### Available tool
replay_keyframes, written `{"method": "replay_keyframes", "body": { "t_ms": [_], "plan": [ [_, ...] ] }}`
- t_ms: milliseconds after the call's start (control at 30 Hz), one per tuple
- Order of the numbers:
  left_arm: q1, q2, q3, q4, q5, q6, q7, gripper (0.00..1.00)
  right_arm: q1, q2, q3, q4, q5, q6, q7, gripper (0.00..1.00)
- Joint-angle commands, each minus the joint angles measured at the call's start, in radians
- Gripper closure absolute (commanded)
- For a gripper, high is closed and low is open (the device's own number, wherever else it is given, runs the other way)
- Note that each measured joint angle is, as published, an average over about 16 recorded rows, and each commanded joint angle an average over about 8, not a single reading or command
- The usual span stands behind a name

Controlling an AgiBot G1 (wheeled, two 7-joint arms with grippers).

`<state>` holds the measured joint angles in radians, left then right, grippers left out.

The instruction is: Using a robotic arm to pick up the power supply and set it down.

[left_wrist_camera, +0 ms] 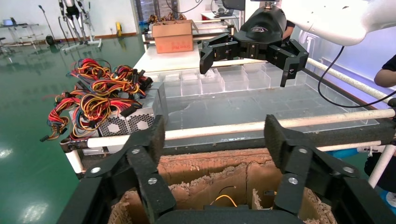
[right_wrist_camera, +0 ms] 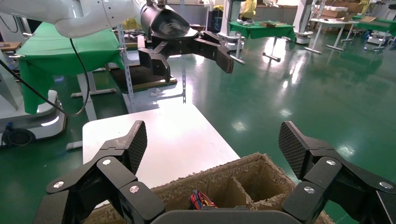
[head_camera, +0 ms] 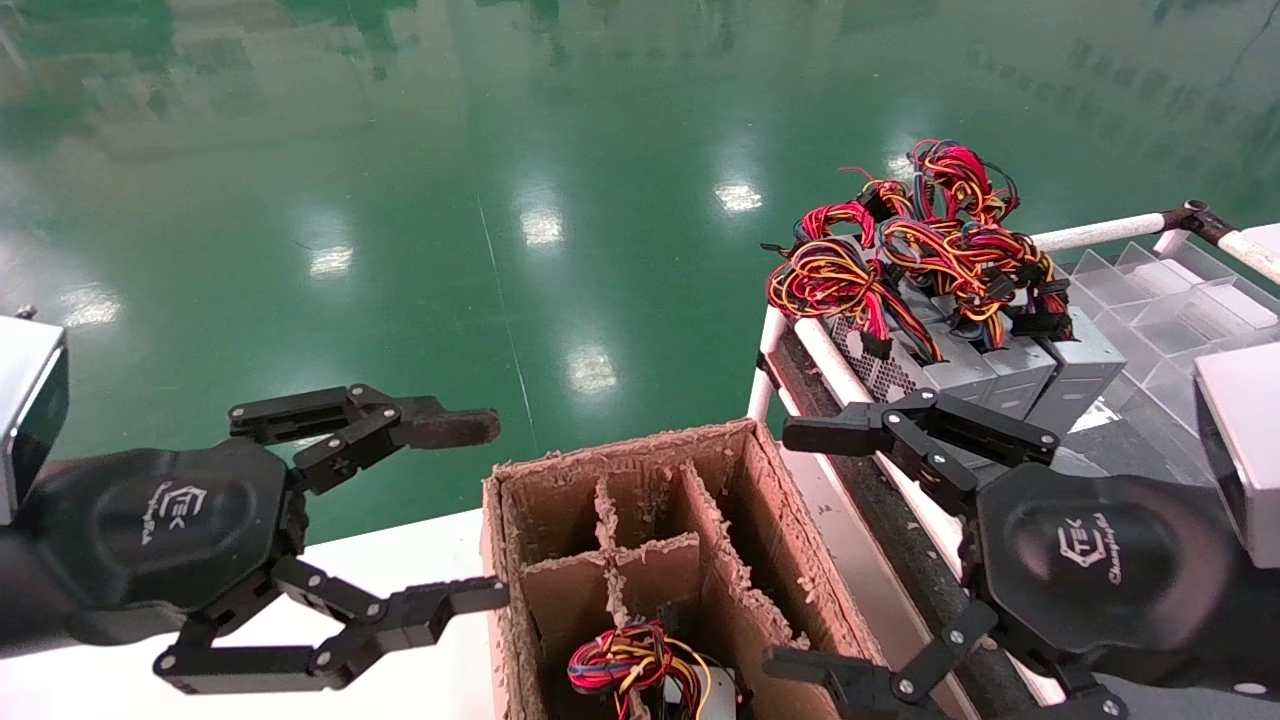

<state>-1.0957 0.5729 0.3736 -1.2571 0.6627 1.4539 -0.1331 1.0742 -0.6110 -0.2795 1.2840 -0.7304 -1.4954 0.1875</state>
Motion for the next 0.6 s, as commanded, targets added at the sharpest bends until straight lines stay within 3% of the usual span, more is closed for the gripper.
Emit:
{"method": "replay_keyframes", "body": {
  "t_ms": [33, 600],
  "plan": [
    [0.0, 0.0, 0.0, 0.0, 0.0, 0.0, 0.0, 1.0, 0.0, 0.0, 0.0, 0.0, 0.0, 0.0, 0.0, 0.0],
    [0.0, 0.0, 0.0, 0.0, 0.0, 0.0, 0.0, 1.0, 0.0, 0.0, 0.0, 0.0, 0.0, 0.0, 0.0, 0.0]
  ]
}}
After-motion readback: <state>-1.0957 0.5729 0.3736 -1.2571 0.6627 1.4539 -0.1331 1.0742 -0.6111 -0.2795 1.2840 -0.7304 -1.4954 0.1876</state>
